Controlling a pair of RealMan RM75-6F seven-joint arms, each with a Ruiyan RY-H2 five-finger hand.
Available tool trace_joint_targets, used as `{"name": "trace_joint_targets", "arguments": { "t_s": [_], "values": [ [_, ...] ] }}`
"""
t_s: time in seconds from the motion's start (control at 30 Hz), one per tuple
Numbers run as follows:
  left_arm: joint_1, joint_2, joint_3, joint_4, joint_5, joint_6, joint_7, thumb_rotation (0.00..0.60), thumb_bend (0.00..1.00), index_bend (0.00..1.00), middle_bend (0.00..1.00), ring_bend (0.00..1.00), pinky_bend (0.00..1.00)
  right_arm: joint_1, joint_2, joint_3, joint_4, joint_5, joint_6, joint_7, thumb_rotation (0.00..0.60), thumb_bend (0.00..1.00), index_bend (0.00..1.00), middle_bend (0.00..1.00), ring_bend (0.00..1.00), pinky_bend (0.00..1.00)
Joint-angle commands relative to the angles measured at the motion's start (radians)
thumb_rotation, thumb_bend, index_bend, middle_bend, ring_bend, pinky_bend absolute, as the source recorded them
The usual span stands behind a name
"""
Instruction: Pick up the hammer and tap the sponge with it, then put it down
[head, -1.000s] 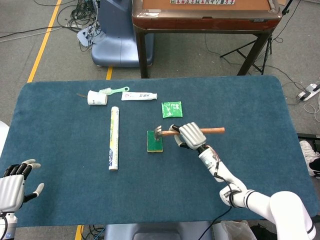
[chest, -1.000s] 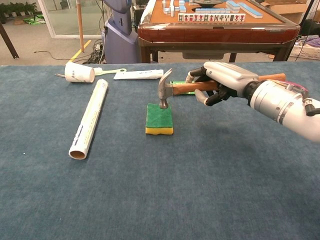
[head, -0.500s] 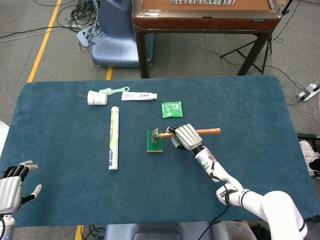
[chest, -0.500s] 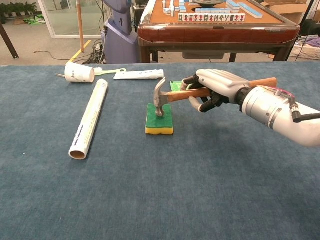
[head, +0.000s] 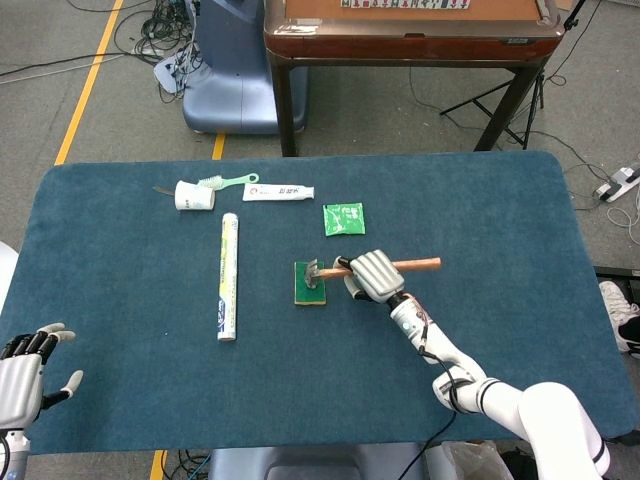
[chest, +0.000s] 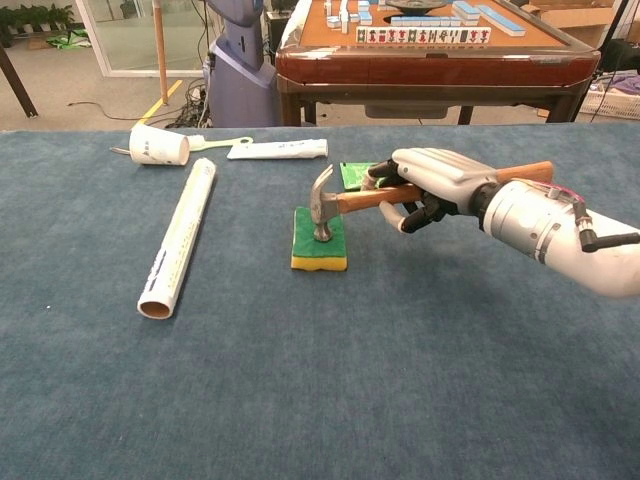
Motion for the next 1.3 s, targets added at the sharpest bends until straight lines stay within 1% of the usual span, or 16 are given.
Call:
{"name": "trace_joint_targets", "arguments": {
  "t_s": [0.03,0.17,0.3,0.43,0.57,0.67,0.8,0.97,1.07,1.2,1.3],
  "values": [
    [0.000,0.000,-0.001,-0.001,0.001,0.000,0.001,0.600,0.21,0.33,0.26,0.27,0.17,0.000,0.014,0.010,-0.014,-0.005,0.028,0.009,0.600,0.92,0.78,0.89,0.80,0.98],
    [-0.004,-0.002,-0.001,-0.003,0.004,-0.004,0.005,0.600,0.21,0.33,0.26,0.27,0.17,-0.005,0.043,0.013,-0.053,-0.006,0.043,0.003,0.600,0.92,0.78,0.89,0.80,0.98],
    [-0.005,-0.005,-0.001,-0.002,0.005,-0.005,0.008,0.600,0.21,0.33,0.26,0.27,0.17,-0.009,0.051,0.010,-0.066,0.001,0.034,-0.009,0.600,0.92,0.78,0.89,0.80,0.98],
    [-0.004,-0.006,-0.001,0.001,0.002,-0.007,0.007,0.600,0.21,0.33,0.26,0.27,0.17,-0.006,0.037,0.000,-0.047,0.007,0.007,-0.015,0.600,0.92,0.78,0.89,0.80,0.98],
    [-0.001,-0.007,0.001,0.004,-0.003,-0.009,0.004,0.600,0.21,0.33,0.26,0.27,0.17,0.000,0.011,-0.016,-0.005,0.002,-0.019,-0.015,0.600,0.92,0.78,0.89,0.80,0.98],
    [0.001,-0.004,0.000,0.001,-0.002,-0.003,0.002,0.600,0.21,0.33,0.26,0.27,0.17,-0.005,0.011,-0.007,-0.002,-0.003,0.016,0.006,0.600,0.92,0.78,0.89,0.80,0.98],
    [0.001,0.005,-0.002,-0.011,0.003,-0.001,0.001,0.600,0.21,0.33,0.26,0.27,0.17,-0.019,0.045,0.008,-0.041,-0.007,0.070,0.016,0.600,0.92,0.78,0.89,0.80,0.98],
    [-0.001,-0.001,0.000,-0.010,0.009,-0.003,0.005,0.600,0.21,0.33,0.26,0.27,0.17,-0.061,0.109,-0.004,-0.118,-0.001,0.100,0.002,0.600,0.92,0.78,0.89,0.80,0.98],
    [-0.001,-0.005,0.000,-0.006,0.010,-0.002,0.006,0.600,0.21,0.33,0.26,0.27,0.17,-0.099,0.139,-0.012,-0.143,0.013,0.121,-0.010,0.600,0.92,0.78,0.88,0.80,0.98],
    [-0.004,-0.006,-0.002,-0.003,0.010,-0.005,0.005,0.600,0.21,0.33,0.26,0.27,0.17,-0.155,0.164,-0.019,-0.150,0.036,0.154,-0.005,0.600,0.91,0.78,0.87,0.80,0.98],
    [-0.009,-0.009,-0.002,-0.004,0.012,-0.012,0.007,0.600,0.21,0.33,0.26,0.27,0.17,-0.193,0.165,-0.025,-0.122,0.053,0.167,0.020,0.600,0.88,0.78,0.84,0.76,0.96]
  ]
}}
